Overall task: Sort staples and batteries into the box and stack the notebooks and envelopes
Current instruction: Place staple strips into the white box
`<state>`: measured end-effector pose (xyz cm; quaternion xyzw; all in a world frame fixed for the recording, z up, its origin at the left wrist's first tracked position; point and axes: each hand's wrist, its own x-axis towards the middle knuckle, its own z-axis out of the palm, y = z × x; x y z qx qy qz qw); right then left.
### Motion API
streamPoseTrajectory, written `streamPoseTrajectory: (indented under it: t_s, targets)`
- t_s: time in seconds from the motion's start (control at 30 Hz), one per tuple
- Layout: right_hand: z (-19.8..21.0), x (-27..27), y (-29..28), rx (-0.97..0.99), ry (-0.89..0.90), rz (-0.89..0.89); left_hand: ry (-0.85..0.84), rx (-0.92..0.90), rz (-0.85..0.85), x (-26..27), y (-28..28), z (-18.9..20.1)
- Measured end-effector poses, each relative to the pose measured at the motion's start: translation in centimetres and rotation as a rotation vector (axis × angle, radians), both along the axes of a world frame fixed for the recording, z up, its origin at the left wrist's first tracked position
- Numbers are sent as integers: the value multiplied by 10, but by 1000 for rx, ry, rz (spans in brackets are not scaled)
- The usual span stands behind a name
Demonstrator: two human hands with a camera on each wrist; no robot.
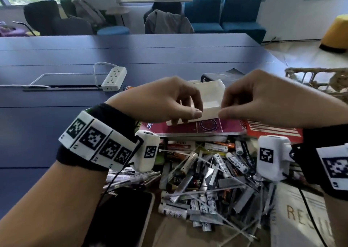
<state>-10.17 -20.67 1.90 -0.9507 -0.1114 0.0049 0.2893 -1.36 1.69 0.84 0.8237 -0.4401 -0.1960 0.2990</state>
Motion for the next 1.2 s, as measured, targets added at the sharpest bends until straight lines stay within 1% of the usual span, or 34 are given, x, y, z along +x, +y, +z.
streamPoseTrajectory:
  t_s: [0.1, 0.17, 0.23, 0.33, 0.43, 0.5, 0.63, 0.73, 0.83, 0.9, 0.97, 1.03, 1.1, 1.2]
  targets:
    - [-12, -7, 20, -27, 234, 130, -14, 34, -12, 0, 2, 3]
    - [-27, -9, 29, -95, 316, 184, -7, 45, -4, 1, 3, 3]
    - [-36, -8, 35, -154, 328, 187, -13, 41, 19, 3, 3, 2]
    - [-38, -5, 40, -153, 288, 217, -34, -12, 71, 6, 3, -1]
    - [-40, -5, 47, -157, 322, 259, -26, -40, 112, 10, 3, -6]
    - [-41, -5, 49, -179, 320, 267, -16, -20, 115, 11, 3, -10]
    - [-38, -1, 45, -155, 307, 260, 5, -16, 109, 13, 3, -12]
    - [-28, 2, 39, -18, 271, 221, 14, -15, 104, 15, 4, -11]
    - [-9, 2, 31, 162, 168, 213, 30, -35, 104, 15, 6, -12]
    - [2, 2, 28, 245, 65, 192, 41, -59, 86, 15, 7, -12]
    - [8, 4, 27, 340, -84, 144, 62, -84, 59, 14, 8, -10]
    - [8, 10, 25, 504, -204, 71, 113, -122, 10, 13, 8, -8]
    - [6, 18, 25, 679, -287, 0, 150, -169, -24, 13, 9, -7]
    - [-2, 29, 25, 869, -375, -111, 182, -278, 28, 17, 12, -9]
